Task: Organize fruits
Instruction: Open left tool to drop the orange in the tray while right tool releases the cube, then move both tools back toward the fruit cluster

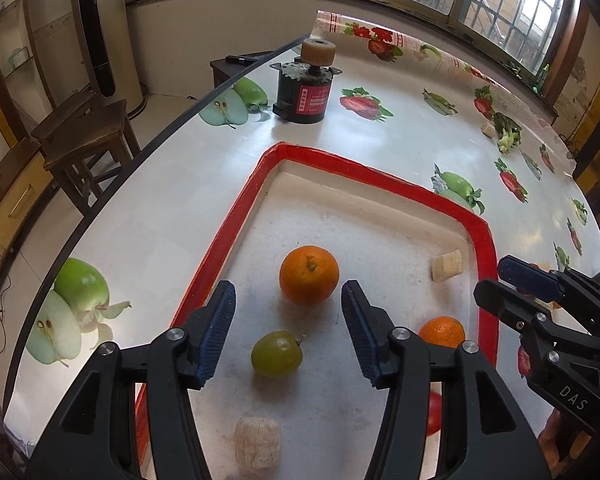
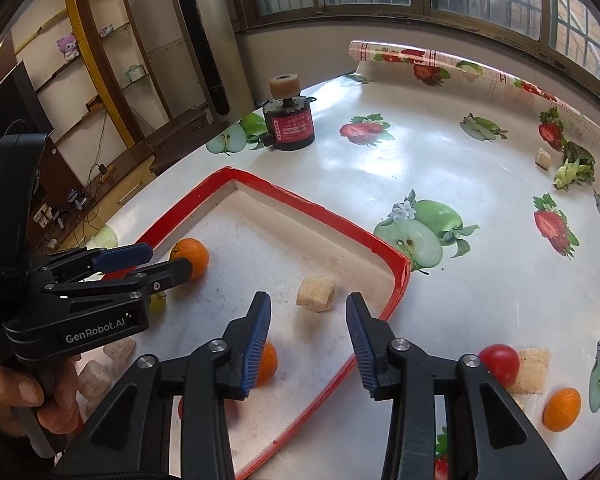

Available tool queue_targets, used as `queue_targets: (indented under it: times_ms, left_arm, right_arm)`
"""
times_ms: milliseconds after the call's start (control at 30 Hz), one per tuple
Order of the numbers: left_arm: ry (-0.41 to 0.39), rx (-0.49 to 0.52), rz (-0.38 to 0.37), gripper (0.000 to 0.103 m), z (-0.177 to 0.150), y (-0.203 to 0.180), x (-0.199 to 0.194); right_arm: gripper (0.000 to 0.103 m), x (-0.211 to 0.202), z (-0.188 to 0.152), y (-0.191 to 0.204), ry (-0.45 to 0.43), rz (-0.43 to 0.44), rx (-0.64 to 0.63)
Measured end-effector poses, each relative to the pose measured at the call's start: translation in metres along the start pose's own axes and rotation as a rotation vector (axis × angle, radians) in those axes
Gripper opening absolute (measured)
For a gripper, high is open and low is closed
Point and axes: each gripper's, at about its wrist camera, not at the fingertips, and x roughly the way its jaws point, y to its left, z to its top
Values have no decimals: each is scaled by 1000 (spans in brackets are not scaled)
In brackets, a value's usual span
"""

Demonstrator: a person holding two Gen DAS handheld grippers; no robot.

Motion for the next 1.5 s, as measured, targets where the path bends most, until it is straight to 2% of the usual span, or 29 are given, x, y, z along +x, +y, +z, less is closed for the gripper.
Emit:
queue_targets:
  times_ms: [400,500,600,667,700,1233,1333,1367,1400,1433,1500]
  left_arm:
    - [-49,13,-38,54,-22,-20,-33]
    - [-55,23,-51,54,-25,-27,-39]
    - [-67,37,-56,64,-29,-36,-45]
    - [-78,46,-63,66,-31,-41,-49]
    - [-79,51,-69,66,-33,-44,-51]
    - [-72,138,-152,66,-48,-90,-63]
    - [-66,162,-171,66,-51,-103,-64]
    - [-63,169,-178,66,-52,-107,-64]
    - [-58,177,-184,66,-53,-111,-63]
    - [-53,183,-191,66,-54,-116,-62]
    - [-42,192,-209,66,-56,-123,-60]
  right_arm:
    - [42,-54,-36,-22,-66,2,77]
    - [47,-69,-47,-33,-86,-6,110]
    - [52,-79,-57,-42,-94,-7,138]
    - [67,-85,-64,-49,-100,-14,158]
    - [69,-87,-67,-53,-105,-23,165]
    - [81,-117,-112,-103,-92,-164,271]
    - [83,-134,-117,-106,-174,-181,276]
    - [93,-142,-117,-106,-213,-186,271]
    - [100,-147,-118,-106,-236,-181,265]
    - [103,-148,-117,-108,-234,-162,263]
    - [103,-141,-114,-116,-163,-109,279]
